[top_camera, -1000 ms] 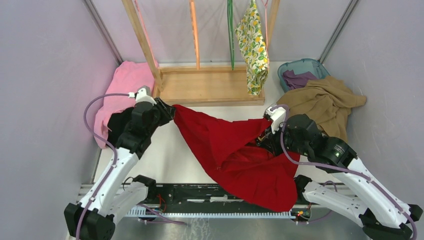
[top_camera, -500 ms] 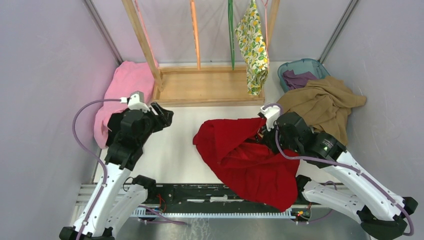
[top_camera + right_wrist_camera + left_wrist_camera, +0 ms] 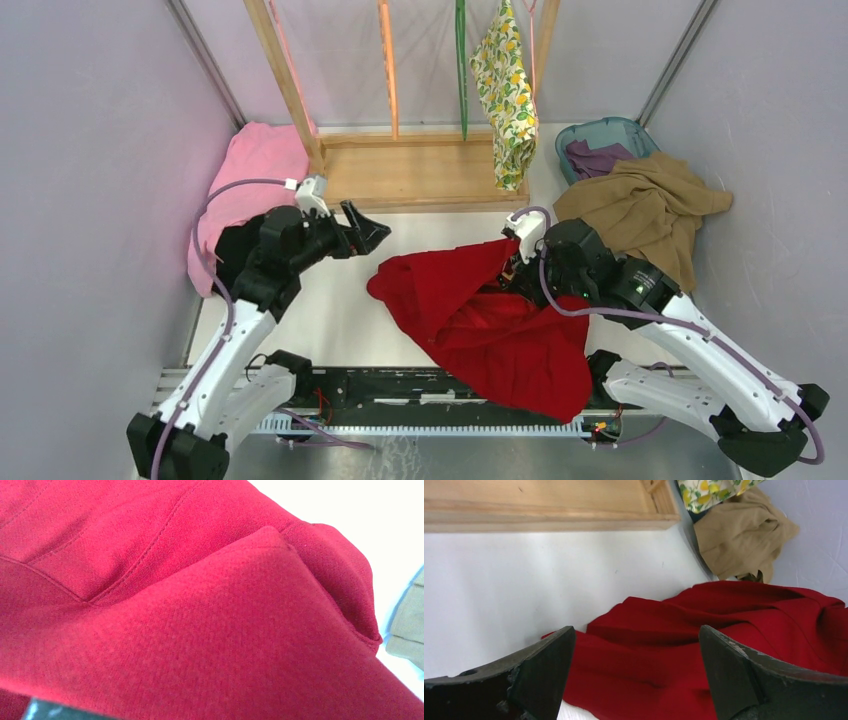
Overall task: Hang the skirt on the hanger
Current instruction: Adjust the skirt on the hanger.
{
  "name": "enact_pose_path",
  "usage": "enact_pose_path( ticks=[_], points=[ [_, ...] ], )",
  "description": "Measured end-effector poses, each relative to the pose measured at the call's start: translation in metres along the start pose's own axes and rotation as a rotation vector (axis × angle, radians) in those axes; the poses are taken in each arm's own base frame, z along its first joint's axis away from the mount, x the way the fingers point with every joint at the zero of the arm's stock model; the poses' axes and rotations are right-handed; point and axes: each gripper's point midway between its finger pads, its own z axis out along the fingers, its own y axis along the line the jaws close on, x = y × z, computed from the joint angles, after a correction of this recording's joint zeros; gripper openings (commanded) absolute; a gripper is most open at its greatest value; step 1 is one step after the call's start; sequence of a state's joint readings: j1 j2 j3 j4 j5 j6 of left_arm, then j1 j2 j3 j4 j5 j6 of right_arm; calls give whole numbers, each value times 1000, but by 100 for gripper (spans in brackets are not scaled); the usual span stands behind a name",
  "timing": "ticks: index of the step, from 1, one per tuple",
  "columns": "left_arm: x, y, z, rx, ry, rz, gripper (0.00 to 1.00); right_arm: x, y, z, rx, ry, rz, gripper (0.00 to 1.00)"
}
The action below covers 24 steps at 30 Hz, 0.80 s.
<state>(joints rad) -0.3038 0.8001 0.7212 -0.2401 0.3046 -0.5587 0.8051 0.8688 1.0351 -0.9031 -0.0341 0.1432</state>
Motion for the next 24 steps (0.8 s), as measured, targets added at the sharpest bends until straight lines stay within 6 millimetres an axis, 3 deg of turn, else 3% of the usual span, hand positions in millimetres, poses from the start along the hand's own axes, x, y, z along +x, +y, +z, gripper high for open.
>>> enact_pose_path(
  ticks=[5, 11, 18, 24],
  points=[
    [30, 0, 20, 27, 141, -23, 99, -7, 5, -3, -33, -21, -24, 1],
    [49, -22, 19, 98, 222, -3, 99, -12, 7, -5, -43, -32, -46, 1],
    [41, -40, 10, 154, 205, 47, 99, -13, 10, -2, -62, -22, -47, 1],
    [12, -55, -15, 156, 129, 118, 100, -12, 10, -1, -64, -15, -45, 1]
  ],
)
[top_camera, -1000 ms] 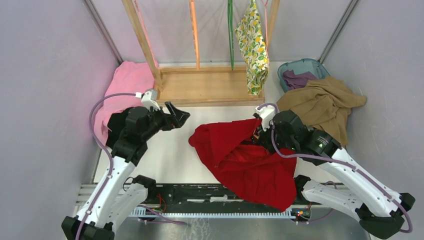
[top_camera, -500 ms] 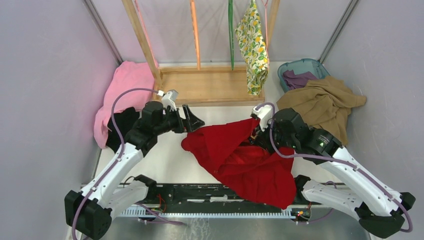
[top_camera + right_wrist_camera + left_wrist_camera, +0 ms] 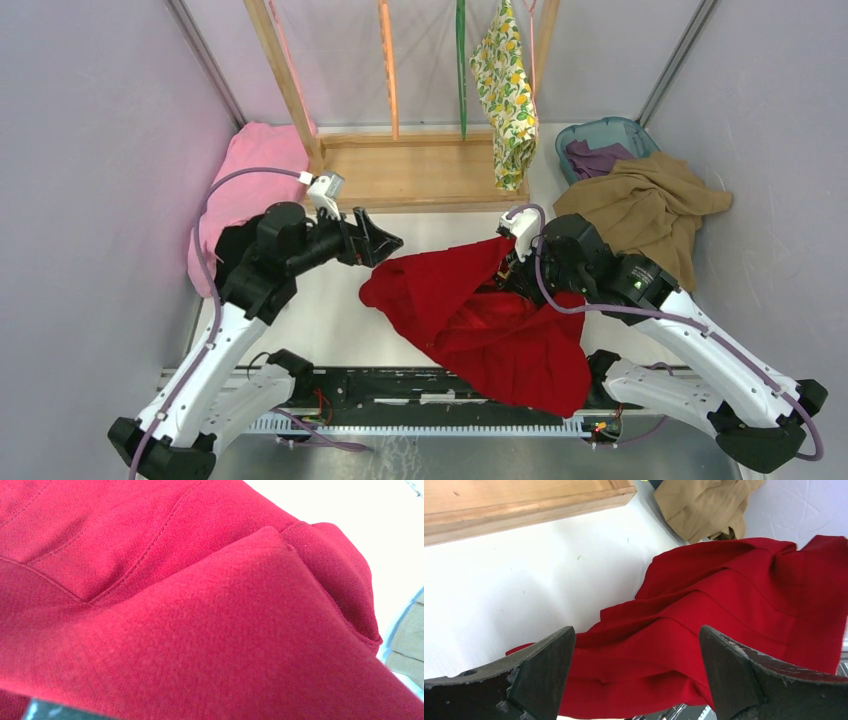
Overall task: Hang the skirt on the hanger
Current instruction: Adjust the skirt on the hanger.
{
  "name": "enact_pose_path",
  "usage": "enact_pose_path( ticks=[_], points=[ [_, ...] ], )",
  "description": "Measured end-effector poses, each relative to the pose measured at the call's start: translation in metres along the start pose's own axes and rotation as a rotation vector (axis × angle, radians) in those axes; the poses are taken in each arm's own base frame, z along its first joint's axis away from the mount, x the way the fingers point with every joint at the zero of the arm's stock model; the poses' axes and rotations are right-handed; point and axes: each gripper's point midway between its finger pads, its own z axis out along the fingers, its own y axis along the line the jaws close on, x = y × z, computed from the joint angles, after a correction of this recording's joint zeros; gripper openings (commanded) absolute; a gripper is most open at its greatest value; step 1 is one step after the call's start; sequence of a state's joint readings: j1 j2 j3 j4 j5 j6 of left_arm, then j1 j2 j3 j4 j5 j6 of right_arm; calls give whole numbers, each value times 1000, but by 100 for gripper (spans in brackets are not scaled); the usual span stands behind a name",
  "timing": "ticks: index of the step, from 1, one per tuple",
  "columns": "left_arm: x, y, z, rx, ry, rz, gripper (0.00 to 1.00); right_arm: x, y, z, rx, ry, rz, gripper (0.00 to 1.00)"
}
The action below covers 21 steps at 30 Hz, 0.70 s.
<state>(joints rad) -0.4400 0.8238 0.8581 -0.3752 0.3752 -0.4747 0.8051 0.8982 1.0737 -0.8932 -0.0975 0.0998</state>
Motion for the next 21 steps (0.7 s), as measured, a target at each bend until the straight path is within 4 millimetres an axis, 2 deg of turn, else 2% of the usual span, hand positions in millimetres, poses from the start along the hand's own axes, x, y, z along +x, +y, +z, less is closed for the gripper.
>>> enact_pose_path(
  ticks=[4, 7, 11, 15, 21],
  points=[
    [-7, -10, -14, 15, -20, 35, 93, 1, 1, 0, -4, 4, 4, 1],
    [-1, -12, -18, 30, 4, 53, 86, 1, 4, 0, -23, 6, 9, 1],
    [12, -9, -19, 32, 60, 65, 86, 2, 10, 0, -53, 10, 12, 1],
    [21, -11, -22, 55, 102, 76, 91, 2, 16, -2, -87, 14, 13, 1],
    [29, -16, -27, 88, 135, 85, 92, -2, 24, -2, -136, 20, 14, 1]
  ],
)
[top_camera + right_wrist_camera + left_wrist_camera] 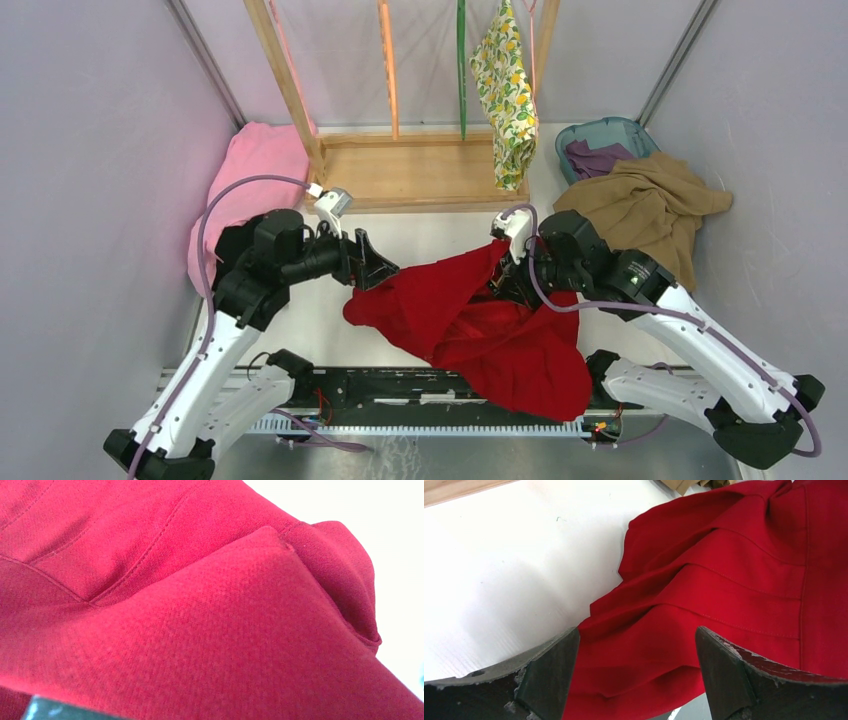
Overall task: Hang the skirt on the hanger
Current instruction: Adjust the skirt on the hanger.
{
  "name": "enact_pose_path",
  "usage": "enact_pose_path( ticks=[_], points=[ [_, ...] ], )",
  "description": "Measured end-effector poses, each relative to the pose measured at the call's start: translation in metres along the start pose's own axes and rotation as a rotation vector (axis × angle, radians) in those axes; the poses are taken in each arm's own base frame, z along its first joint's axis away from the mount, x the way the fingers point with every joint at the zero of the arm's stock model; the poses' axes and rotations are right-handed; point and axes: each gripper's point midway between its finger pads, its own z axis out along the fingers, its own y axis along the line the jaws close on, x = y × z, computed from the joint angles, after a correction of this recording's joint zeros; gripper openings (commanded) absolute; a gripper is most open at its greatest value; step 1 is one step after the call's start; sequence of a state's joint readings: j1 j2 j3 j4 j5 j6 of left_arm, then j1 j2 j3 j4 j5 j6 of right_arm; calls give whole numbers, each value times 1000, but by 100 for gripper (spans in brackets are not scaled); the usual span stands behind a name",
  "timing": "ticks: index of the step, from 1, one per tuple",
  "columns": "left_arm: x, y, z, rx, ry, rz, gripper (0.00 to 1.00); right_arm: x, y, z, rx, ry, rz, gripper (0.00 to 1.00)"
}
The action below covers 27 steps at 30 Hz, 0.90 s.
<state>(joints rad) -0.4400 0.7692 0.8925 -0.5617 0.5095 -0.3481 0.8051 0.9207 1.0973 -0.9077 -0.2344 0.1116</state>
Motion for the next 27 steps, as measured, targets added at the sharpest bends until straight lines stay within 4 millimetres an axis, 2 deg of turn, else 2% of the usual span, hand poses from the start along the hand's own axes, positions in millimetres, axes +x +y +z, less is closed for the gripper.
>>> enact_pose_path(
  ticks=[6, 14, 23, 24, 25, 26, 27],
  points=[
    [3, -6, -9, 12, 12, 11, 91, -5, 3, 4, -25, 13, 5, 1],
    [6, -11, -17, 21, 11, 15, 92, -10, -2, 5, -29, 9, 35, 1],
    [12, -7, -12, 11, 38, 3, 90, -14, -2, 4, -62, 4, 60, 1],
    [12, -6, -10, 10, 42, 0, 87, -14, -1, 5, -68, 6, 61, 1],
    [11, -5, -7, 8, 45, -1, 80, -14, 0, 5, -73, 7, 61, 1],
    [11, -3, -5, 8, 46, -2, 73, -14, 1, 5, -80, 7, 62, 1],
    [11, -2, -3, 7, 50, -5, 61, -15, 2, 5, -85, 7, 61, 1]
  ],
)
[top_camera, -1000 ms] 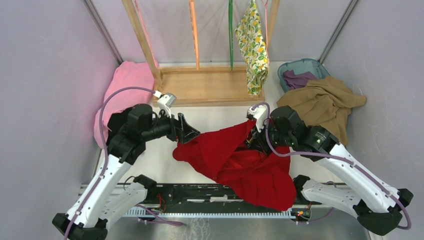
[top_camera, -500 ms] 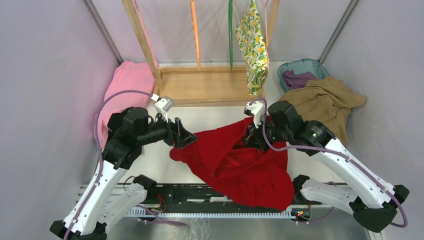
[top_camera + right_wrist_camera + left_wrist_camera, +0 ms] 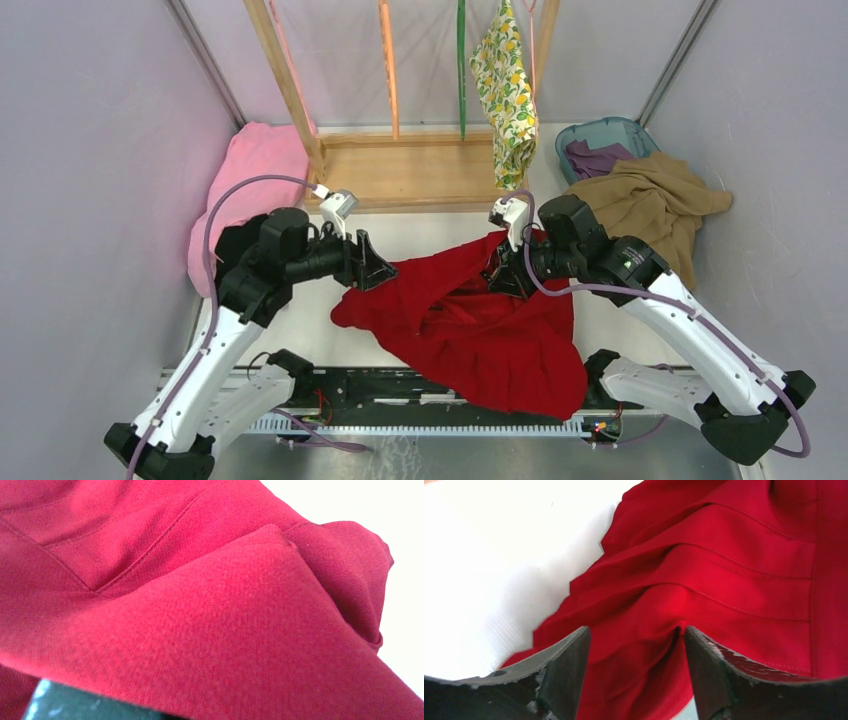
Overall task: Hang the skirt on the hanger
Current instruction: Adjust the skirt on the hanger.
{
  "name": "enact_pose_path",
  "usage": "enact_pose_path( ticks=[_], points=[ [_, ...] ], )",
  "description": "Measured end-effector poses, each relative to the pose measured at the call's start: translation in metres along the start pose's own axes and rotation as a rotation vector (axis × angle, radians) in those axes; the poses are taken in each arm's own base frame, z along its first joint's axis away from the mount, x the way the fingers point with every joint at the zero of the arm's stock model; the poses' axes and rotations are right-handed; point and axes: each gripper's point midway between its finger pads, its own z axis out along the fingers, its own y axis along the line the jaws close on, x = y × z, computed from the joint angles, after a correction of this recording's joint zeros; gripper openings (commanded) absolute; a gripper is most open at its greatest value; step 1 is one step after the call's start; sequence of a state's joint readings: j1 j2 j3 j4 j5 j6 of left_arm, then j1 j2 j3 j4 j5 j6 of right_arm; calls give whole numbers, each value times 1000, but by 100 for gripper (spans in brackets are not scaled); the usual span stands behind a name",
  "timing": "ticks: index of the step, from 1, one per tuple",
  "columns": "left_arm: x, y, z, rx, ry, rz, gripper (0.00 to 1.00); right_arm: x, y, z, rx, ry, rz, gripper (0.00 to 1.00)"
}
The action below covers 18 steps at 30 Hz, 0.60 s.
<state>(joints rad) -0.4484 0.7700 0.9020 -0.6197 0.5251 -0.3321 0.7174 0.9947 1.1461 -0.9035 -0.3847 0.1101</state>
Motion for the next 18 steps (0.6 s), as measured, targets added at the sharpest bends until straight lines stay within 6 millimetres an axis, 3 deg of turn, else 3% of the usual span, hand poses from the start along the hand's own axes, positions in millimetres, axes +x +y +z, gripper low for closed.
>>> enact_pose_path(
  ticks=[3, 4, 7, 18],
  points=[
    [1, 5, 9, -4, 21, -15, 8, -1, 2, 0, -13, -5, -2, 1],
    [1, 5, 12, 1, 29, -17, 4, -2, 2, 0, -13, -7, -2, 1],
    [6, -4, 15, 63, 58, 20, 3, 4, -8, -2, 30, 12, -7, 1],
    [1, -11, 10, 70, 32, 46, 3, 0, -6, -13, 51, -71, -53, 1]
  ],
)
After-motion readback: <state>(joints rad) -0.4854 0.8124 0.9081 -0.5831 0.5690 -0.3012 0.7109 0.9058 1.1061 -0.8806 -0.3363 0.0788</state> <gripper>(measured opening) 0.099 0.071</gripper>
